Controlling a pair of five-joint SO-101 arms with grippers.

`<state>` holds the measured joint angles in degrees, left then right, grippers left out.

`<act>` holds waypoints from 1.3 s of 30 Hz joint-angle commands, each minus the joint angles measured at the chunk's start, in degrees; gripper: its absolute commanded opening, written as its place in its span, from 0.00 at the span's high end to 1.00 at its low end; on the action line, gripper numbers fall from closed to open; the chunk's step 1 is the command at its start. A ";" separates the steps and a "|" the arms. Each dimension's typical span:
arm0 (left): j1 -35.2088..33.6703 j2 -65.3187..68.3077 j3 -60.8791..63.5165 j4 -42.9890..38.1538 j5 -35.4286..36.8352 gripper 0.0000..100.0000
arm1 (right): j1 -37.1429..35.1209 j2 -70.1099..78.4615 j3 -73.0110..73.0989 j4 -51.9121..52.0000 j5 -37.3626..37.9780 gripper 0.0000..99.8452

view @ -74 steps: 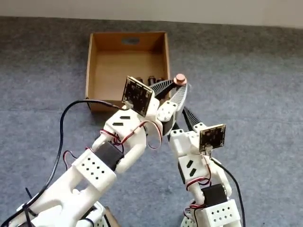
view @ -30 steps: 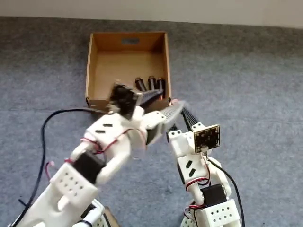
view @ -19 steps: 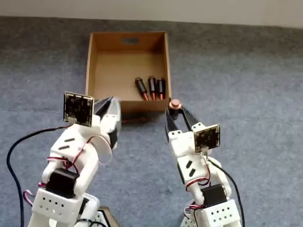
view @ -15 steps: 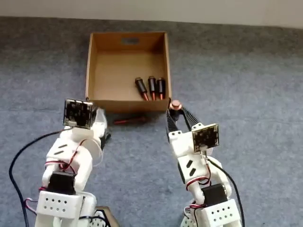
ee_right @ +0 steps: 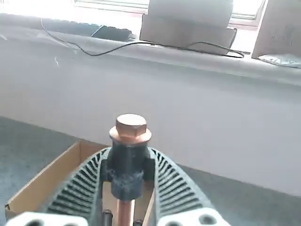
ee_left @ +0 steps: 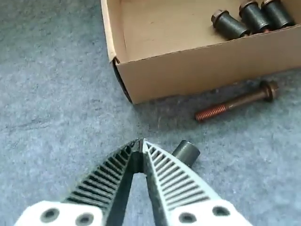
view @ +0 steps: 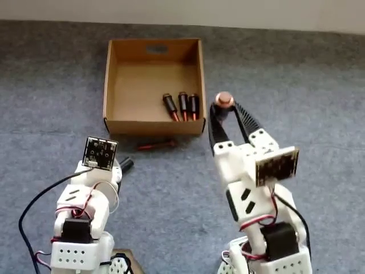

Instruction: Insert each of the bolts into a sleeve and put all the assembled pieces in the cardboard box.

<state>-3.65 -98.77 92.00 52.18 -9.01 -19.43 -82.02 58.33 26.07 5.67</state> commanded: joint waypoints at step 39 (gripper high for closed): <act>2.59 -0.84 3.21 0.09 0.09 0.99 | -9.19 118.02 -79.52 0.31 -15.65 0.99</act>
<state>-2.24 -99.12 95.60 52.09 -8.92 -27.52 35.96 -16.22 26.33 -9.63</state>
